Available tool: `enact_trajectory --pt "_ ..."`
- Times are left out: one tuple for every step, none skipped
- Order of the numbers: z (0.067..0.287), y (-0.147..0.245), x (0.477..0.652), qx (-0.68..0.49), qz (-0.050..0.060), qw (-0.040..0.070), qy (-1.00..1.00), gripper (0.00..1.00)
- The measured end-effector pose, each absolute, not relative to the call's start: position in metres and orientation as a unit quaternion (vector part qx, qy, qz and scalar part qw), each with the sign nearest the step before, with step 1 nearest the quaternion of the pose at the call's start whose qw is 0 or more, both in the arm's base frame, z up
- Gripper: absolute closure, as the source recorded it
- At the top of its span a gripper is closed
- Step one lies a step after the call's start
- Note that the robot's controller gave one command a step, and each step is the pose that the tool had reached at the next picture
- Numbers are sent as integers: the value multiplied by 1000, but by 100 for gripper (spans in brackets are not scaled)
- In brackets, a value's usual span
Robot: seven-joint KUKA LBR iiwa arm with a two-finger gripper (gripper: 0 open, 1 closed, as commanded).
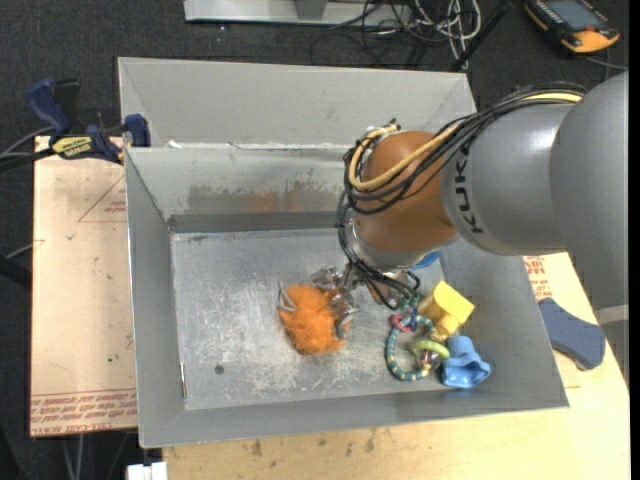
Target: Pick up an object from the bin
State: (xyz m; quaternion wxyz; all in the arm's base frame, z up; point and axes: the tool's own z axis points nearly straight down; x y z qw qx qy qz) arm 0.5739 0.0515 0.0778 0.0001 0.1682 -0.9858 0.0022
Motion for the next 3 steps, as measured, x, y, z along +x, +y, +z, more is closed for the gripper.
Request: enact_trajectory --pt "196 63 552 183 -1 -1 -983 100" --pt "196 63 552 183 -1 -1 -983 100" --pt "219 49 542 227 -2 3 -974 100"
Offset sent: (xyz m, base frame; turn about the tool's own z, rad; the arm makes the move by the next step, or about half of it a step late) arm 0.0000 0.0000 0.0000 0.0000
